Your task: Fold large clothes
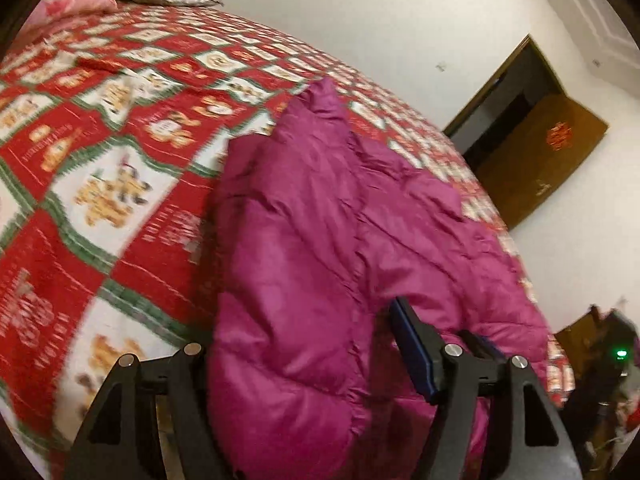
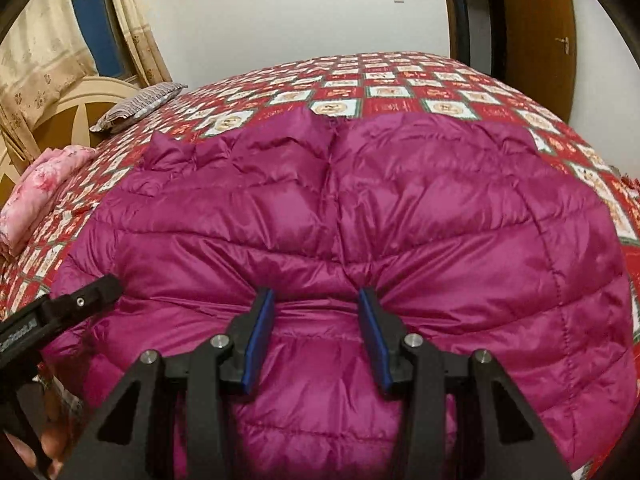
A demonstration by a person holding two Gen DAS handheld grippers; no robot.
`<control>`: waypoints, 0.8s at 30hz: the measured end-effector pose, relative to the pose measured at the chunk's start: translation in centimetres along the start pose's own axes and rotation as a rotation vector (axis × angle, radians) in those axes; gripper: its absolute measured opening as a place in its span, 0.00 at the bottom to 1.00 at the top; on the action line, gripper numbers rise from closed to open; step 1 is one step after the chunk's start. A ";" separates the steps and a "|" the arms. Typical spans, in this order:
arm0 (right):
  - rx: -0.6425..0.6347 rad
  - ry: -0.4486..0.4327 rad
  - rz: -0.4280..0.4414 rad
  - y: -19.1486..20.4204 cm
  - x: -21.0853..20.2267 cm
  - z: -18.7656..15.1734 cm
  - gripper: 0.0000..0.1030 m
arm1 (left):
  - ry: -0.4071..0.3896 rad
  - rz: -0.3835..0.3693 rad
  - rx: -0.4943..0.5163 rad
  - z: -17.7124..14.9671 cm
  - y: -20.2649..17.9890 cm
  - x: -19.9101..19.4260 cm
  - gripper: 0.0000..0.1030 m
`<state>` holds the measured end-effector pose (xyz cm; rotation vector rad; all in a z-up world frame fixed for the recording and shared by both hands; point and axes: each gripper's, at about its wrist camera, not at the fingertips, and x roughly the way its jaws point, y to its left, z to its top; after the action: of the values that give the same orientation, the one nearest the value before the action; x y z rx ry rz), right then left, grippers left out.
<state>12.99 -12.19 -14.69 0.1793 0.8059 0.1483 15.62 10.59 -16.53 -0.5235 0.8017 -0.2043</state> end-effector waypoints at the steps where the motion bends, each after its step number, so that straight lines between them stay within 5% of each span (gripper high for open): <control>1: 0.000 0.000 0.000 0.0 0.0 -0.1 0.46 | -0.007 -0.018 -0.001 0.0 -0.2 0.0 0.62; 3: 0.001 0.004 -0.002 0.0 0.0 -0.1 0.46 | -0.030 -0.064 0.000 0.6 -0.8 -0.2 0.33; 4: 0.003 0.006 -0.002 0.0 0.1 -0.1 0.46 | -0.041 -0.086 0.001 1.0 -1.0 -0.4 0.26; 13: 0.043 0.057 0.032 1.6 -0.3 0.1 0.47 | -0.107 -0.208 0.121 3.2 -3.3 -4.9 0.14; 17: 0.104 0.096 0.185 3.4 -0.4 -0.4 0.47 | -0.148 -0.204 0.217 3.9 -4.4 -8.3 0.14; 24: 0.237 0.199 0.617 5.9 0.5 -1.1 0.41 | -0.193 -0.123 0.493 2.9 -9.4 -9.9 0.14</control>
<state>12.18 -6.23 -14.46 0.6445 0.9457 0.6612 11.11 7.26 -3.73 -0.1226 0.5046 -0.4445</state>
